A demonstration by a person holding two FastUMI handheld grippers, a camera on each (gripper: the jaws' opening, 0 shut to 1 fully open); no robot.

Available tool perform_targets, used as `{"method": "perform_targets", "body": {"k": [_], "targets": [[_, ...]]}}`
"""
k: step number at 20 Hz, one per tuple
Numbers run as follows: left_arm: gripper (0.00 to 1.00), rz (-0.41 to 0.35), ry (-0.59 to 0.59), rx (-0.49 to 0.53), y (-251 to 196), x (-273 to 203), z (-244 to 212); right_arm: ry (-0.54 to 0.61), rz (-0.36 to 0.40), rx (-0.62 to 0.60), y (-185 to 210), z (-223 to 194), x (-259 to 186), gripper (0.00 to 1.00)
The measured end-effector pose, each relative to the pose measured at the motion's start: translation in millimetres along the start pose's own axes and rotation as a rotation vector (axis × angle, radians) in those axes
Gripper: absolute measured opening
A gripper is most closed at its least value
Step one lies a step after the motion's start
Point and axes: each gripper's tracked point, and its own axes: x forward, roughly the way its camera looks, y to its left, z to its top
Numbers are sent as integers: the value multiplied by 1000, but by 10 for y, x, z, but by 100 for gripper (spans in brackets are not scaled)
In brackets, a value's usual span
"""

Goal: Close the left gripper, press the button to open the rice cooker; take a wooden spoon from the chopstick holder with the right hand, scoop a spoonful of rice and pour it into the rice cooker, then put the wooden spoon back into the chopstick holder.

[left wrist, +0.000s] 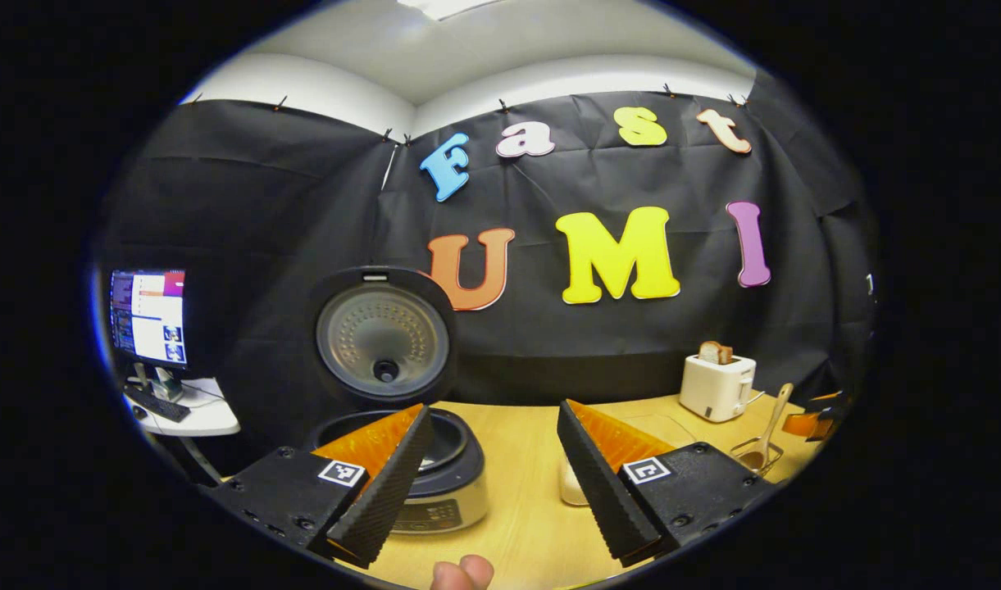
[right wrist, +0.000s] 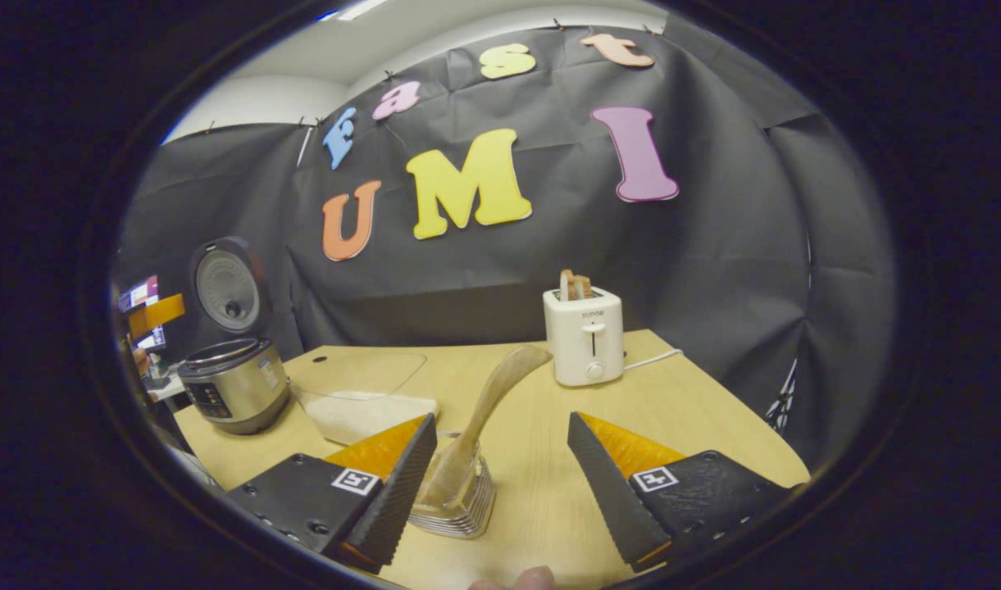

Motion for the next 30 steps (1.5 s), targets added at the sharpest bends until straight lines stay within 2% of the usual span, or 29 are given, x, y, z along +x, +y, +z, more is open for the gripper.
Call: {"method": "perform_targets", "body": {"k": [1, 4, 6, 7, 8, 9, 10, 11, 12, 13, 15, 19, 20, 26, 28, 30], "targets": [[98, -30, -3, 9, -76, -35, -64, 19, 9, 8, 28, -14, 66, 96], [98, -30, 20, 61, -61, -43, -233, 42, 23, 45, 50, 18, 216, 96], [98, -44, 53, 58, -103, -30, -337, 61, 35, 110, 55, 39, 340, 96], [98, -39, 61, 55, -71, -38, -339, 87, 54, 156, 85, 10, 418, 92], [98, -32, 54, 45, -41, -40, -313, 107, 66, 187, 108, -7, 480, 96], [98, -37, 50, 30, -36, -39, -302, 120, 77, 228, 128, -3, 542, 88], [98, -31, 49, 22, -6, -34, -296, 133, 85, 246, 158, -9, 594, 93], [98, -26, 56, 19, 24, -32, -316, 143, 77, 249, 148, -25, 624, 55], [98, -20, 64, 17, 56, -28, -334, 144, 80, 245, 166, -12, 643, 57], [98, -14, 68, 12, 77, -32, -347, 129, 59, 233, 99, 60, 640, 51], [98, -21, 74, 0, 64, -22, -365, 139, 60, 217, 128, -2, 730, 22], [98, -21, 77, -1, 79, -19, -362, 126, 106, 235, 228, 51, 660, 3], [98, -19, 75, -4, 96, -17, -366, 111, 112, 205, 266, 92, 600, 0], [98, -33, 77, -18, 62, -25, -359, 27, 104, 133, 344, 360, 348, 0], [98, -38, 63, -16, 80, -25, -313, -9, 89, 66, 394, 516, 280, 0], [98, -13, 65, -7, 198, -40, -304, -31, 82, 24, 452, 632, 212, 0]]}}
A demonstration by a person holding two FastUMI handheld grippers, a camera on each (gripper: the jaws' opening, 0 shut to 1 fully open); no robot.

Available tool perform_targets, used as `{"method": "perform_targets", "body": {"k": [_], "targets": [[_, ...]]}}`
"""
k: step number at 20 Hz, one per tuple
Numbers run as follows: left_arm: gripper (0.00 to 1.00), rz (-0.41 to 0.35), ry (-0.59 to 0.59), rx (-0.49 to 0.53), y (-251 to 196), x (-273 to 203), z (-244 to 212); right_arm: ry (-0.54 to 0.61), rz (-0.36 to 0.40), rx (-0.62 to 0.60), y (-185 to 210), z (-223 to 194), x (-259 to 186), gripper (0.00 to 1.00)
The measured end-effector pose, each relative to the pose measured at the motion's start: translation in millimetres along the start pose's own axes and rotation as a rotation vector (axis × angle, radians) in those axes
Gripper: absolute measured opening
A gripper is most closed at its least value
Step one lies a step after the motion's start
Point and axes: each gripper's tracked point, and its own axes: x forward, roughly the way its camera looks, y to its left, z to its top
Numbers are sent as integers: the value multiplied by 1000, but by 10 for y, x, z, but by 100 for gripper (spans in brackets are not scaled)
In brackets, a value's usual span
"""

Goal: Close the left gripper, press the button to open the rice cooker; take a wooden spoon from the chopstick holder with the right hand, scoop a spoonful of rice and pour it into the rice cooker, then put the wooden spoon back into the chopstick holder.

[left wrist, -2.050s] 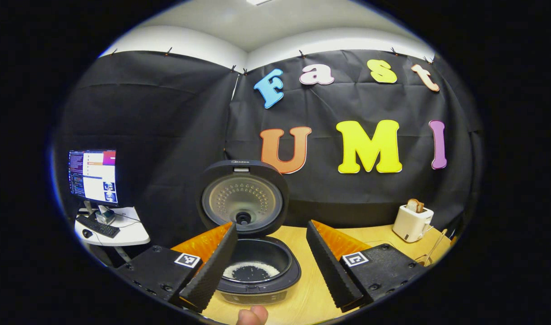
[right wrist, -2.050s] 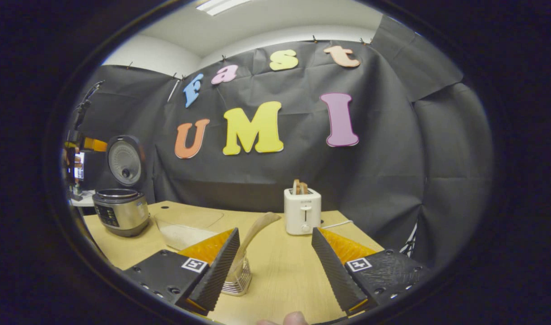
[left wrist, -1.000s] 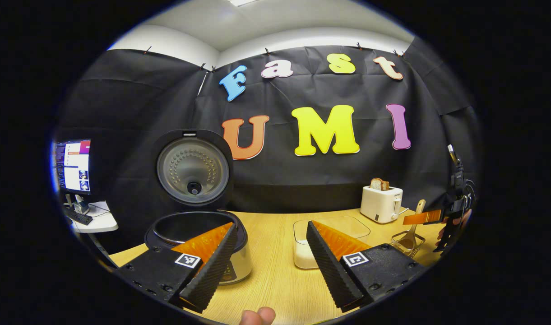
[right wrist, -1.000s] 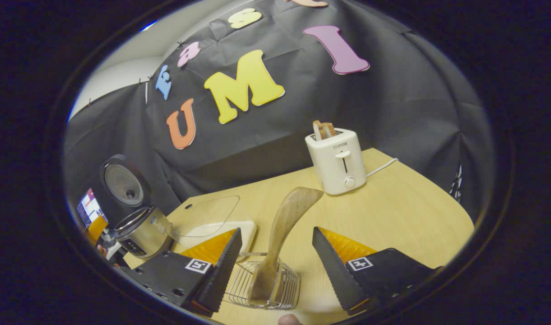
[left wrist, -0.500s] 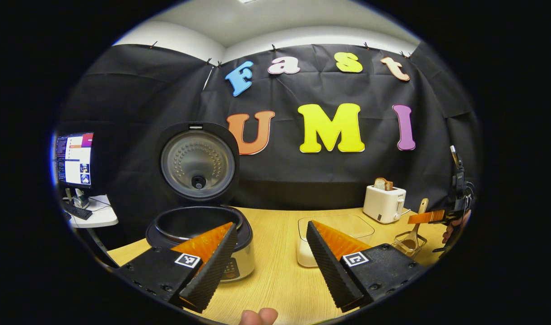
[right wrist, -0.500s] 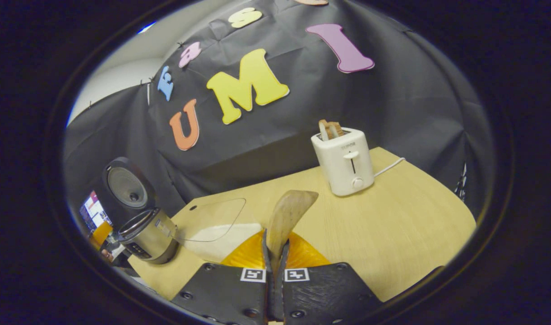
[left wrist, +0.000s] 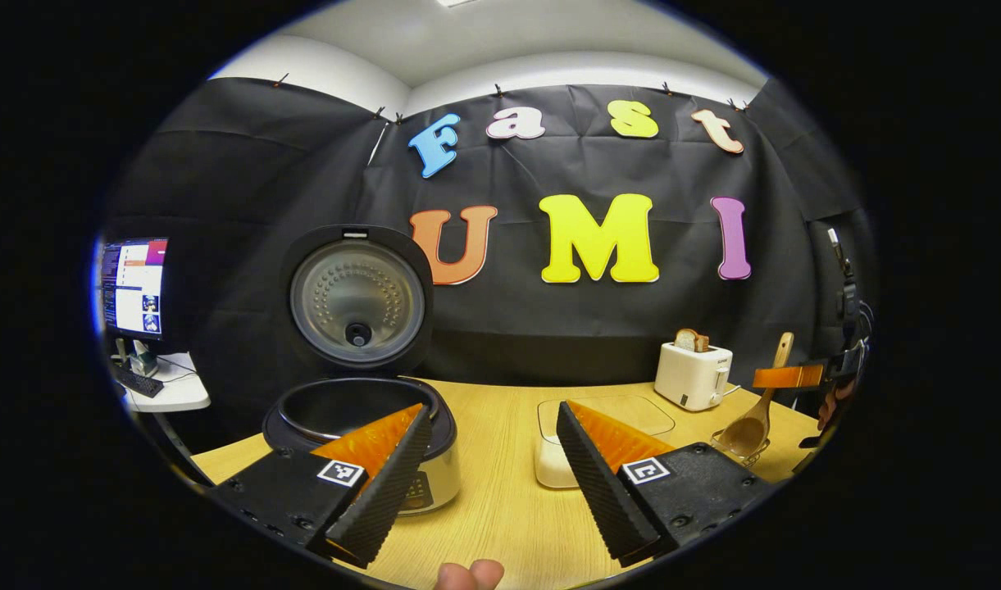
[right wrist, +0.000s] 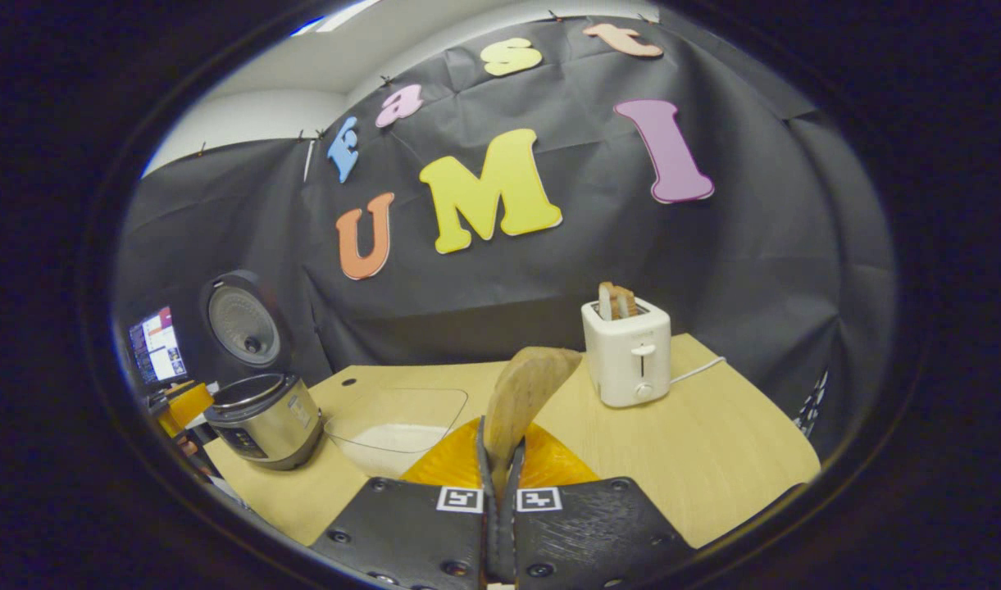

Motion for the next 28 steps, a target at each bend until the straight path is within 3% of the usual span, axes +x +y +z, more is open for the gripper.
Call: {"method": "perform_targets", "body": {"k": [5, 11, 14, 16, 21, 25, 28], "targets": [[98, 55, -20, -1, 249, -44, 88, -80, -22, -61, 141, 470, -35, 1], [98, 49, -25, 5, 323, -56, 103, -129, 85, -128, 1070, 1015, 418, 0], [98, 59, -25, 0, 424, -86, 123, -93, 125, -160, 1449, 908, 815, 0], [98, 72, -32, -15, 543, -109, 147, -58, 109, -192, 1520, 731, 1167, 0], [98, 117, -43, -26, 827, -152, 204, 44, -9, -255, 1303, 183, 1684, 0], [98, 169, -37, 7, 1034, -182, 187, 73, -111, -390, 1252, -92, 1727, 0], [98, 197, -44, 10, 1128, -200, 214, 76, -136, -469, 1395, -271, 1774, 0]]}}
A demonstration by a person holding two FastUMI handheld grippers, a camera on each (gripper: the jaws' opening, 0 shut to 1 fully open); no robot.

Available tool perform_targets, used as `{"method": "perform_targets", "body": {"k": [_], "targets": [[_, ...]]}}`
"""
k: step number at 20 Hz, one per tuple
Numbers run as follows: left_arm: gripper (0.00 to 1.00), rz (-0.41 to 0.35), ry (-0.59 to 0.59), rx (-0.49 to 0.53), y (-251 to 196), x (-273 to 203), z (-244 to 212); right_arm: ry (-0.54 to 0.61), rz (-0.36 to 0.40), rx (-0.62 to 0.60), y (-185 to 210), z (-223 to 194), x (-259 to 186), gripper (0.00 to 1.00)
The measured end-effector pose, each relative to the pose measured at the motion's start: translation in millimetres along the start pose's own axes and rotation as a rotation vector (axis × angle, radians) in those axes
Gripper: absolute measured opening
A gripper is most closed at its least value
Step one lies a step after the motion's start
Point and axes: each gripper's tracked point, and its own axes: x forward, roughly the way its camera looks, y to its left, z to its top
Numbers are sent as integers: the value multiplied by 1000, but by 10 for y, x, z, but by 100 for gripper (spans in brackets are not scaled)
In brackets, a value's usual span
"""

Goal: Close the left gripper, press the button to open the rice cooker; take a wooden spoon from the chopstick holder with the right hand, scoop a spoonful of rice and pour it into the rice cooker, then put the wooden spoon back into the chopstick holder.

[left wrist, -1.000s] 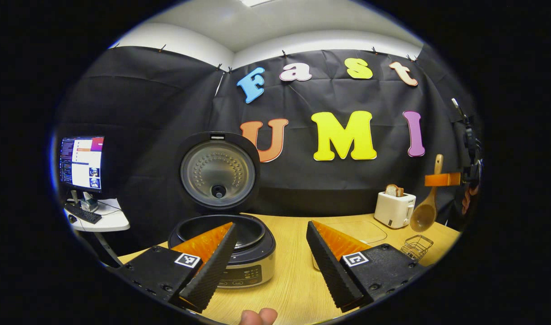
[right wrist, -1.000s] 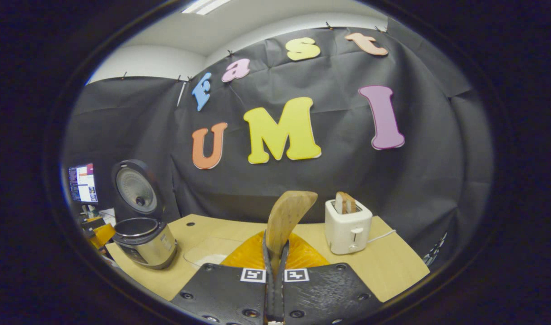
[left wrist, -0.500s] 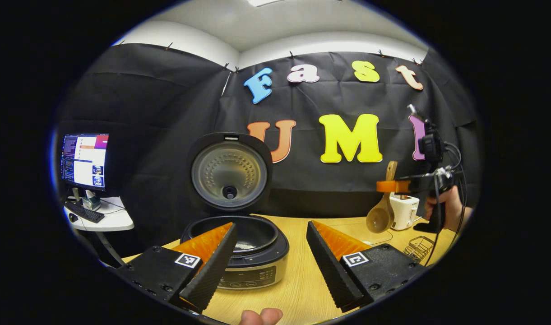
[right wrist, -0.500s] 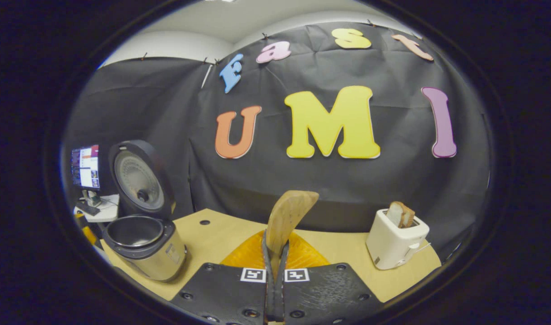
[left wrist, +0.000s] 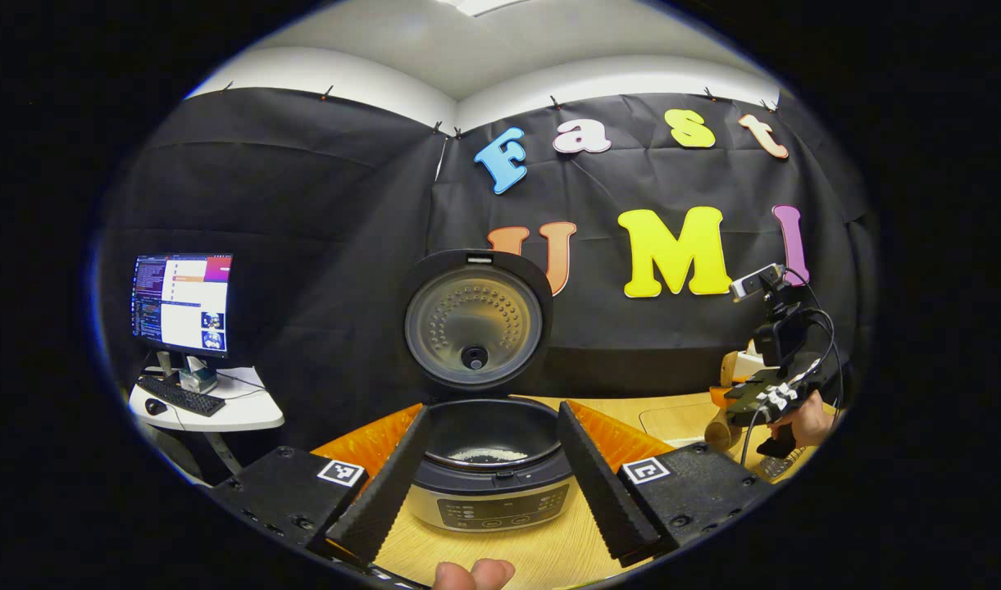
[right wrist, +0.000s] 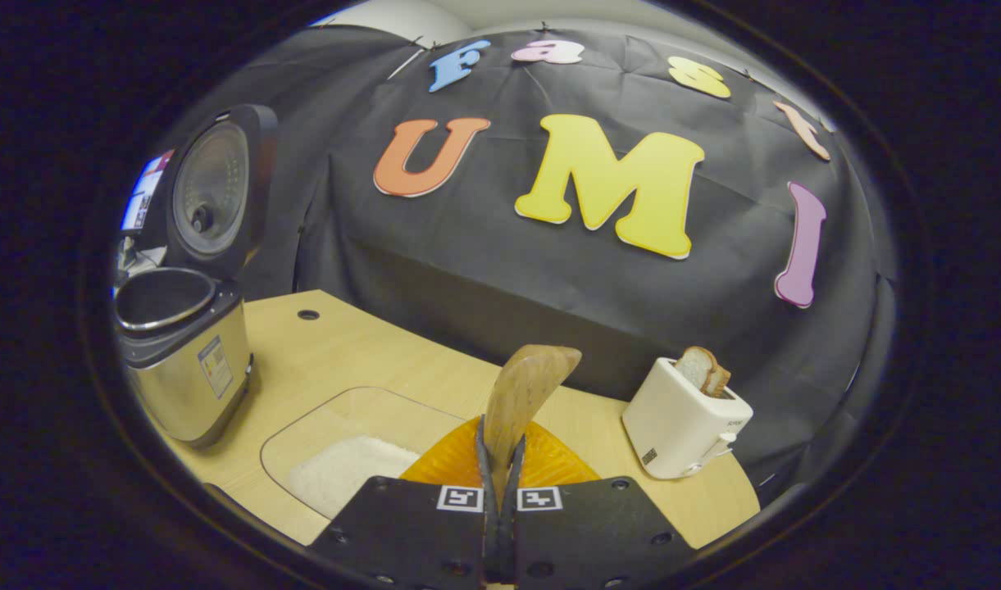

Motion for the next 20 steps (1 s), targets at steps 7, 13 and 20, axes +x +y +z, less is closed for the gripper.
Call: {"method": "perform_targets", "body": {"k": [7, 13, 20], "targets": [[98, 11, 8, -37, 121, 15, -6, 28, 75, 122, 560, 68, 0, 0], [98, -25, 8, -70, 30, 0, 16, 104, 140, 464, 526, 178, 88, 0], [98, -30, 7, -74, 44, -20, 37, 148, 203, 834, 484, 199, 161, 0]]}}
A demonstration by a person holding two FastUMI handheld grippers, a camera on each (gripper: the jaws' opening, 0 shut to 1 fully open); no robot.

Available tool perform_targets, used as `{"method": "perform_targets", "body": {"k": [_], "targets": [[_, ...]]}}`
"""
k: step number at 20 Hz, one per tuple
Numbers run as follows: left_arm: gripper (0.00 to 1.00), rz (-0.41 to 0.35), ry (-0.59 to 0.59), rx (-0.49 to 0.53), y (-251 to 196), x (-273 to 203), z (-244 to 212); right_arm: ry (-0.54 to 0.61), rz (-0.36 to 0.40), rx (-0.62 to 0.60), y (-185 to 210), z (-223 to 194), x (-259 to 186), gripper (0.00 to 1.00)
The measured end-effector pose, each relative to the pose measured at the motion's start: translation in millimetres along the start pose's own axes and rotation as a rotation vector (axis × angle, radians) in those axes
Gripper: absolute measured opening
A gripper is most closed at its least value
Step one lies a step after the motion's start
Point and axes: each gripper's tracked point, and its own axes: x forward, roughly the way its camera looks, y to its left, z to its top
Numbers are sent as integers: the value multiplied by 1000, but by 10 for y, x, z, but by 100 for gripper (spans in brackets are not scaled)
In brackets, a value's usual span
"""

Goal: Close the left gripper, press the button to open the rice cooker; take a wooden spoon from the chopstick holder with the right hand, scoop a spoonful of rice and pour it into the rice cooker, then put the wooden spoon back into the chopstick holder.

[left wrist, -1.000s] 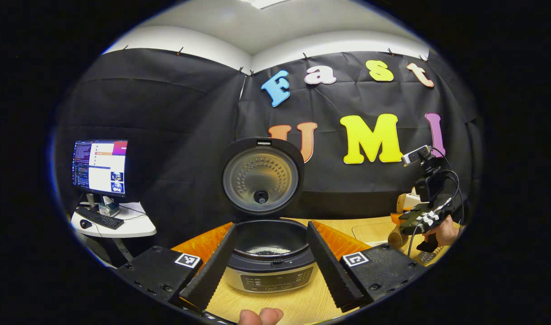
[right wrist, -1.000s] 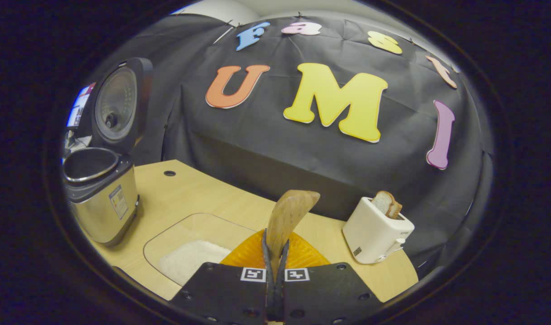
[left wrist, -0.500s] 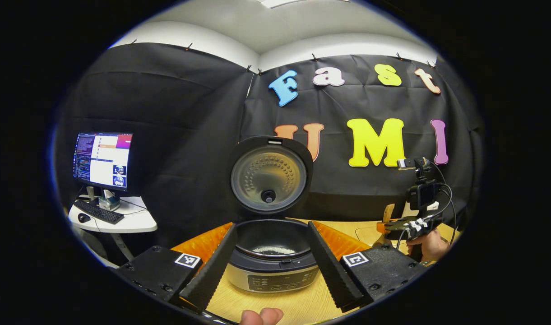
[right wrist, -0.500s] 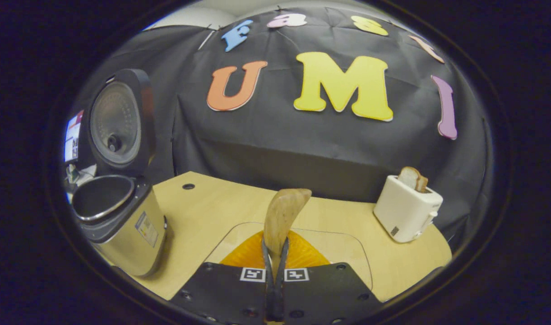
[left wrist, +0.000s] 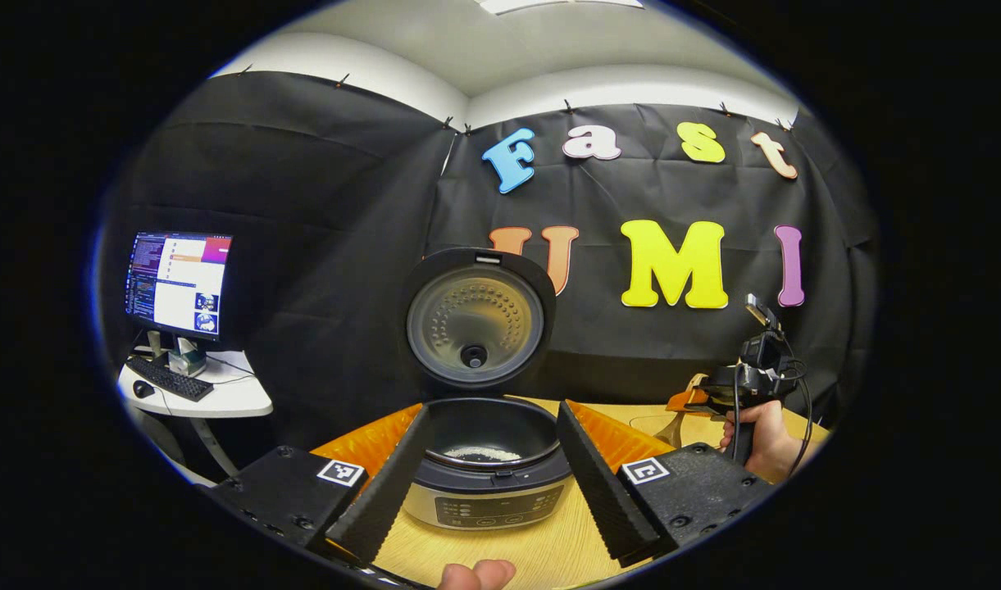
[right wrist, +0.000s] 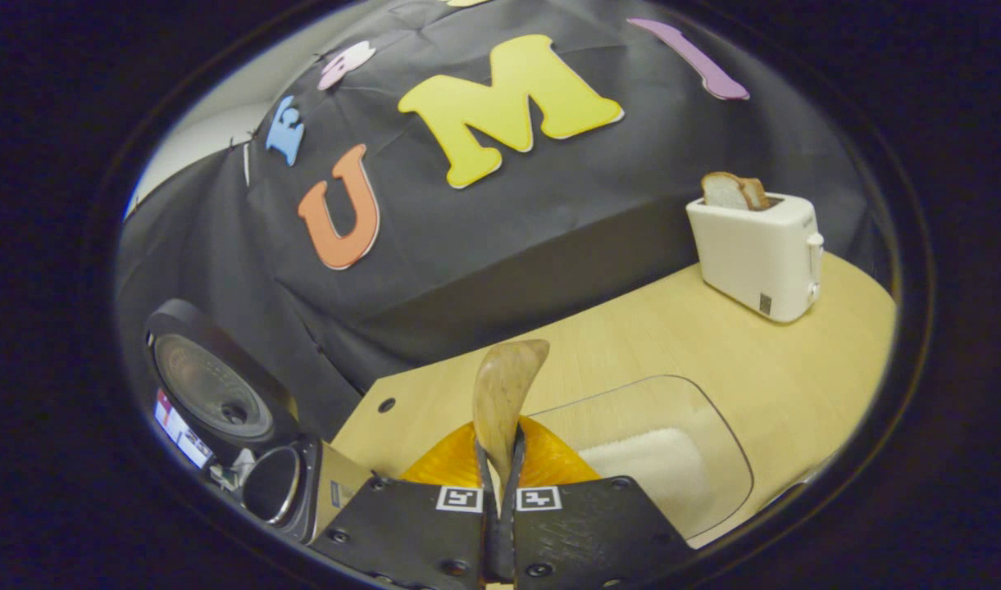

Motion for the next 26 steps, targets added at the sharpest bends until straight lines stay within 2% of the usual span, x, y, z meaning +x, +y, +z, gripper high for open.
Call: {"method": "perform_targets", "body": {"k": [4, 7, 9, 17, 22, 26], "targets": [[98, 4, -11, 26, 66, -23, 39, -5, 28, 105, -5, 89, -37, 0], [98, 38, -12, 43, 215, -30, 43, -23, 32, 166, -218, 247, -74, 0], [98, 56, -11, 20, 272, -21, 40, -61, 31, 195, -399, 422, -171, 0], [98, 123, 0, 1, 565, -14, -6, -109, 93, 451, -792, 808, -377, 0], [98, 172, 13, -3, 797, -41, -52, -99, 163, 527, -570, 872, -437, 0], [98, 203, 18, 19, 933, -67, -59, -66, 249, 526, 8, 835, -504, 0]]}}
